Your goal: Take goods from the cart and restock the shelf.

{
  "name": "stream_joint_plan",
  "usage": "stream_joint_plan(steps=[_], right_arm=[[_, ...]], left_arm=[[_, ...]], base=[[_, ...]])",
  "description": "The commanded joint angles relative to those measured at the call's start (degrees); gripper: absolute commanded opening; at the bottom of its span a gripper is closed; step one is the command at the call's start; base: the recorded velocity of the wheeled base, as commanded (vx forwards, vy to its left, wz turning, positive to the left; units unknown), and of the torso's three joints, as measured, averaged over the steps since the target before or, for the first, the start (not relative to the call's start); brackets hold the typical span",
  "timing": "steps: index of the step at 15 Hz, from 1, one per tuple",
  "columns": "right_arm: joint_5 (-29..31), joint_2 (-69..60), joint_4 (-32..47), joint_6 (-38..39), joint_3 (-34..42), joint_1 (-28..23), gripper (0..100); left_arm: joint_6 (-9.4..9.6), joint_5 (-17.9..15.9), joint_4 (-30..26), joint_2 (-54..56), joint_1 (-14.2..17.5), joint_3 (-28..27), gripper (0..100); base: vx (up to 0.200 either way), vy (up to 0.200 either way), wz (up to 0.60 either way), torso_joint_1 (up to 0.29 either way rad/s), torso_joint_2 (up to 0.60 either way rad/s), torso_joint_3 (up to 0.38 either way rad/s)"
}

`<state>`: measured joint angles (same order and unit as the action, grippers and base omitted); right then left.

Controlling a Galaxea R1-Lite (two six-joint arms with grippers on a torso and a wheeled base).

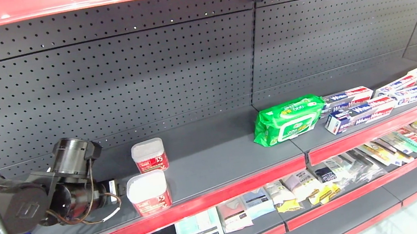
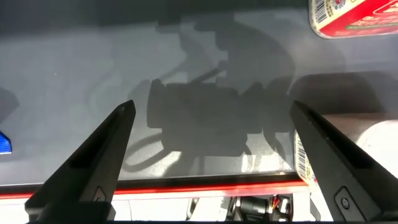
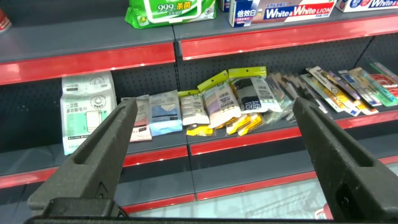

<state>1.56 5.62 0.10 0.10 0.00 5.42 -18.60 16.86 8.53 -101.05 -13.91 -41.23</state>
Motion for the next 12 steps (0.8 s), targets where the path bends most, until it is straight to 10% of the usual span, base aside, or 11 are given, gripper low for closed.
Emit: stream_joint_plan(steps=[1,12], right_arm=[[0.0,0.0,0.0,0.0,0.0,0.0,100],[0.0,0.1,0.0,0.0,0.0,0.0,100]], left_arm=[[-0.03,0.0,0.0,-0.2,-0.3,-0.3,100],[-0.03,0.3,0.0,-1.6,-1.3,-2.3,100]], base=[[0.0,0.0,0.0,0.0,0.0,0.0],[0.0,0.0,0.0,0.0,0.0,0.0]])
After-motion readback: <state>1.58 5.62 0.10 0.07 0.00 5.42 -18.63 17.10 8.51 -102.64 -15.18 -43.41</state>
